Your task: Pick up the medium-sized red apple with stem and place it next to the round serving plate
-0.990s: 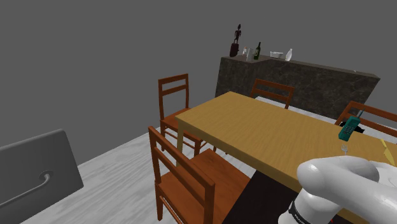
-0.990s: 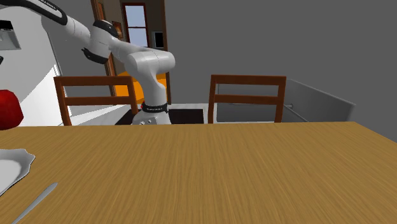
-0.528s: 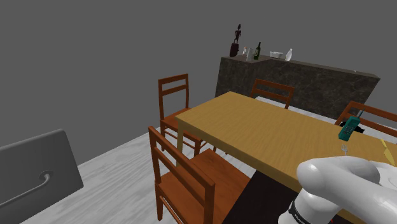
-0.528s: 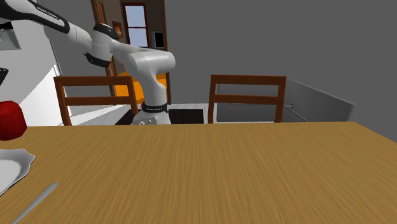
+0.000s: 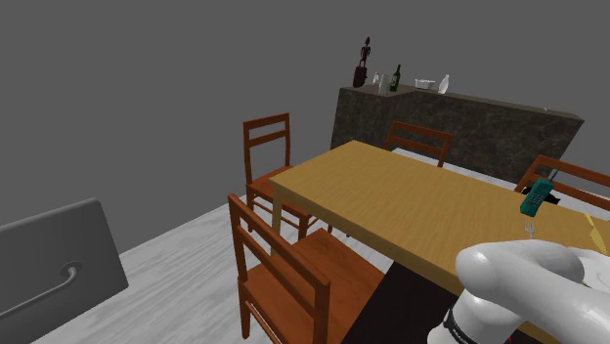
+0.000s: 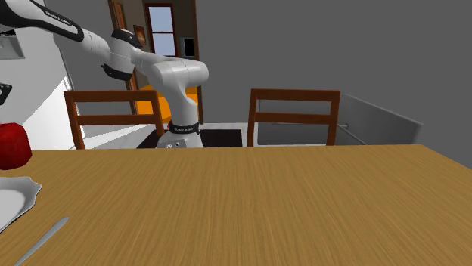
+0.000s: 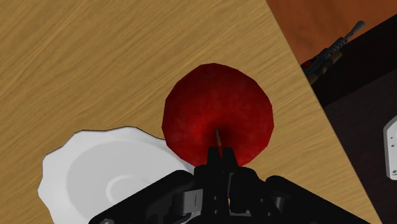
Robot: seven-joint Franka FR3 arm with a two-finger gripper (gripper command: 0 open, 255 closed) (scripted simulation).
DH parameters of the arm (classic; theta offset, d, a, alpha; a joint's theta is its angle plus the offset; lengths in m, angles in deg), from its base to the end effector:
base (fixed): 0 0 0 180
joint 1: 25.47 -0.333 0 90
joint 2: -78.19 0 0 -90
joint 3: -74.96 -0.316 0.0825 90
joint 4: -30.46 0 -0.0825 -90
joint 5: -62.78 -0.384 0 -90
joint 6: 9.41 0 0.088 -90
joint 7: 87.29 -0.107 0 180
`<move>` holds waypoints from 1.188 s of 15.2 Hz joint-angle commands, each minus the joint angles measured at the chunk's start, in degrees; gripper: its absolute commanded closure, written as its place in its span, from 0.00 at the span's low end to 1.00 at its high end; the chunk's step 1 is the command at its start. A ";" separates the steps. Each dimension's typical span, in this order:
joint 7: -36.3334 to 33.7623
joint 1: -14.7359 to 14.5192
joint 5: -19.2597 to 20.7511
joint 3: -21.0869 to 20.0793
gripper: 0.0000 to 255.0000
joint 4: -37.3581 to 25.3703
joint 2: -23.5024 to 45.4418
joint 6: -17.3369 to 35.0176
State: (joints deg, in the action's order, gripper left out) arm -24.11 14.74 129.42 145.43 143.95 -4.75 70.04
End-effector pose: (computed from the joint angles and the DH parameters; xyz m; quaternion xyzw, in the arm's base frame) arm -0.4552 -0.2930 0.4186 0.9409 -0.3286 0.0776 0.0281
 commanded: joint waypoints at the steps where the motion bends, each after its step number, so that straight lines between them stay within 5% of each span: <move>1: 0.00 0.00 0.00 -0.01 0.00 0.00 0.00 0.01; 18: 1.14 -1.49 -3.54 -3.90 0.00 -5.18 3.25 -3.79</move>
